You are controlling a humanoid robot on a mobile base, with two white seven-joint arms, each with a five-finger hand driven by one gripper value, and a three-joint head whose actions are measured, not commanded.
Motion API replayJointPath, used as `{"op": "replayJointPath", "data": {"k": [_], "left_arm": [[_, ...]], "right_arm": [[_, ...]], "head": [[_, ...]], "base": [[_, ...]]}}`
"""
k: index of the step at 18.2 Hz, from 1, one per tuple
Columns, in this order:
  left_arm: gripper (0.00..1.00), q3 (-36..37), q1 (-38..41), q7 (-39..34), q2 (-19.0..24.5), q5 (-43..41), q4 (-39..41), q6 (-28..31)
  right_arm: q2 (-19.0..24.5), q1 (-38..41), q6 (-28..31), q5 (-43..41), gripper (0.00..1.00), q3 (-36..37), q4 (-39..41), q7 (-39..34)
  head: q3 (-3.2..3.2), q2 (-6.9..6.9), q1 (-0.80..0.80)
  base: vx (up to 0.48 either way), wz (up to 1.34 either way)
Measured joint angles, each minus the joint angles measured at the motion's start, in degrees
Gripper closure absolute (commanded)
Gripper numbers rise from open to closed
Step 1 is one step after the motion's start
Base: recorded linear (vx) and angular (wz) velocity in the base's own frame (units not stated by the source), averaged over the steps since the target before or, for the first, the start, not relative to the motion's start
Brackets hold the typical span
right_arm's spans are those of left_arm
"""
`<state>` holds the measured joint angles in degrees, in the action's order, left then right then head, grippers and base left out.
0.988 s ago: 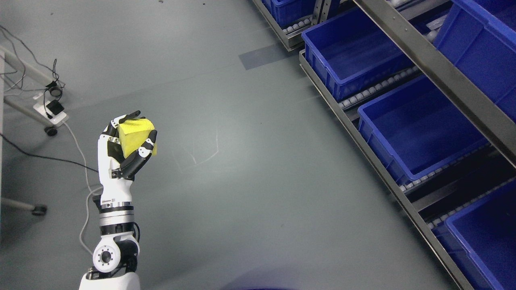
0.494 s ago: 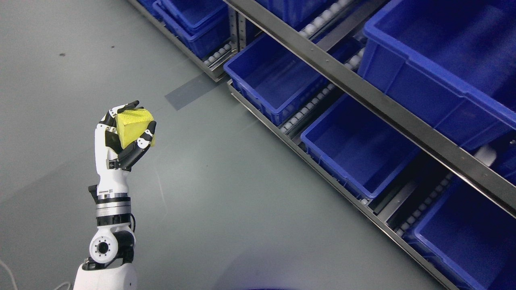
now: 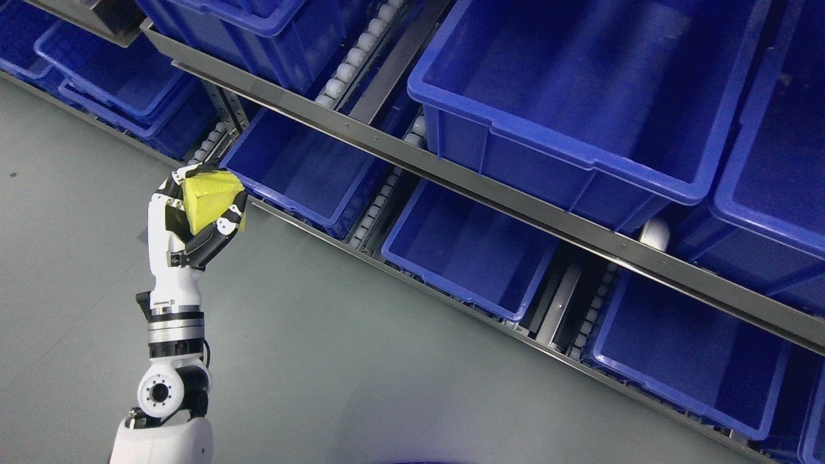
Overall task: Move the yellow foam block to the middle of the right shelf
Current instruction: 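Extend the left hand over the large blue bin on the shelf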
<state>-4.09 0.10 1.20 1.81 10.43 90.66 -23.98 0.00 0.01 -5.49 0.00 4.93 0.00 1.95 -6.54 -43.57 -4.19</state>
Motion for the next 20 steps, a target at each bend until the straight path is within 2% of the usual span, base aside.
{"op": "replayJointPath", "data": {"k": [9, 13, 17, 20], "left_arm": [[1.00, 0.03, -2.10, 2.21, 1.68, -1.06, -0.39, -1.16], [1.00, 1.00, -6.90, 3.91, 4.22, -3.22, -0.49, -3.84], [1.00, 3.65, -13.62, 9.31, 7.14, -7.13, -1.26, -4.16], [1.00, 5.54, -17.82, 10.41, 8.14, -8.55, -2.20, -4.34]], "right_arm": [[0.00, 0.00, 0.00, 0.00, 0.00, 0.00, 0.00, 0.00], [0.00, 0.00, 0.00, 0.00, 0.00, 0.00, 0.00, 0.00], [0.00, 0.00, 0.00, 0.00, 0.00, 0.00, 0.00, 0.00], [0.00, -0.01, 0.00, 0.00, 0.00, 0.00, 0.00, 0.00]], "head": [[0.00, -0.02, 0.00], [0.00, -0.02, 0.00], [0.00, -0.02, 0.00], [0.00, -0.02, 0.00]], "base": [[0.120, -0.28], [0.086, -0.08], [0.084, -0.06], [0.097, -0.03]]}}
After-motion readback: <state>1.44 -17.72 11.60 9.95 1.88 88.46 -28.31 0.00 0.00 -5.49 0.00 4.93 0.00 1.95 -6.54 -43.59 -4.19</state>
